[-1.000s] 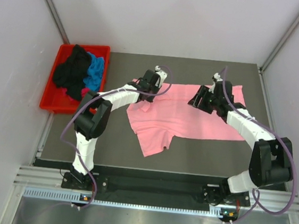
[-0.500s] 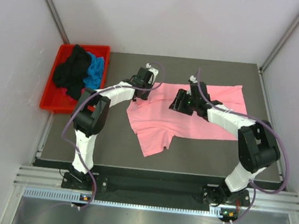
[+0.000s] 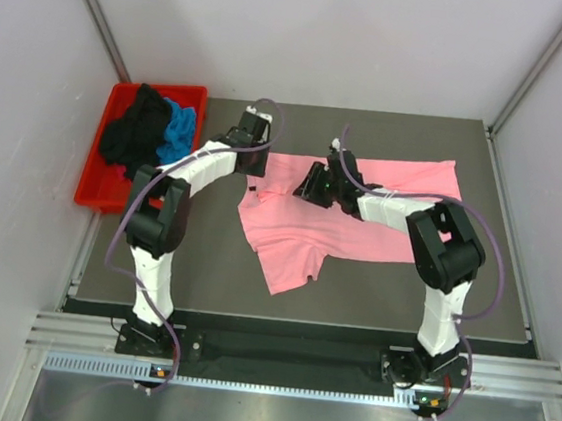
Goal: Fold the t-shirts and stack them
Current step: Fold the tshirt
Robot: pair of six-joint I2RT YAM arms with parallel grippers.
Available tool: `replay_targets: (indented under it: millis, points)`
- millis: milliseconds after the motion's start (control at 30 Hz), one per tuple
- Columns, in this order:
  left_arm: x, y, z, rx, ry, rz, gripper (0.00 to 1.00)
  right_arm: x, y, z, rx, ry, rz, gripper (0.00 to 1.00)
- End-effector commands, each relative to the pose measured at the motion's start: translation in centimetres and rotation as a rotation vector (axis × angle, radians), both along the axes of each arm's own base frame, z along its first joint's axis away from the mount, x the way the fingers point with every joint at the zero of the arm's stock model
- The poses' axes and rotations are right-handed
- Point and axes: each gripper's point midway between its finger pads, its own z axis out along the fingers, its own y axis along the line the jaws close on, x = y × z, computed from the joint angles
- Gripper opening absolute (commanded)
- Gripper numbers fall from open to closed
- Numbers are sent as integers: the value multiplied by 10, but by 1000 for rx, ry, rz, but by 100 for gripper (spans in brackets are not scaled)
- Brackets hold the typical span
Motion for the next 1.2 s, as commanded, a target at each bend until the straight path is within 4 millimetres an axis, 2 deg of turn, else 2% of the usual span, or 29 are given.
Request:
replay_targets:
  millis: [0, 133, 200, 233, 267, 333, 400, 500, 533, 700, 733, 867, 900, 933, 967, 1000, 1067, 1167]
  points:
    - [-2, -3, 59, -120, -49, 65, 38, 26, 25, 28, 105, -94, -31, 41]
    - [-15, 3, 62, -119, -16, 103, 38, 38, 36, 24, 122, -106, -25, 41]
    - [-21, 5, 63, -130, -7, 114, 39, 44, 43, 32, 134, -128, -18, 41]
    - [-23, 5, 63, -137, -2, 117, 39, 46, 44, 25, 127, -118, -21, 41]
    - [-27, 5, 63, -149, 6, 121, 39, 50, 48, 30, 130, -121, -19, 41]
    - [-32, -1, 64, -183, 17, 104, 40, 53, 52, 26, 131, -114, -15, 42]
    - [-40, -4, 66, -219, 21, 97, 40, 54, 60, 31, 147, -120, -8, 42]
    - [-46, -4, 72, -248, 7, 113, 42, 56, 67, 28, 140, -108, -1, 42]
    - [-51, -10, 78, -286, 13, 92, 43, 57, 69, 21, 132, -94, 0, 42]
    - [-71, -30, 75, -427, 44, 47, 43, 65, 76, 28, 137, -109, 1, 42]
    - [-79, -35, 68, -456, 72, 25, 44, 66, 74, 26, 119, -106, -6, 42]
    - [-87, -51, 56, -546, 132, 8, 43, 75, 70, 42, 108, -128, -5, 42]
    - [-84, -53, 56, -561, 114, 3, 43, 76, 67, 45, 108, -133, -8, 42]
    - [-88, -53, 49, -562, 125, 9, 43, 77, 64, 58, 114, -155, -11, 42]
    - [-87, -53, 47, -567, 121, 20, 43, 77, 59, 61, 103, -161, -10, 42]
    - [-85, -52, 45, -568, 115, 29, 43, 79, 51, 77, 108, -184, -19, 42]
    - [-81, -50, 39, -570, 114, 66, 43, 79, 37, 82, 79, -199, -25, 43]
    - [-70, -48, 35, -582, 94, 135, 47, 68, 14, 100, 31, -253, -41, 43]
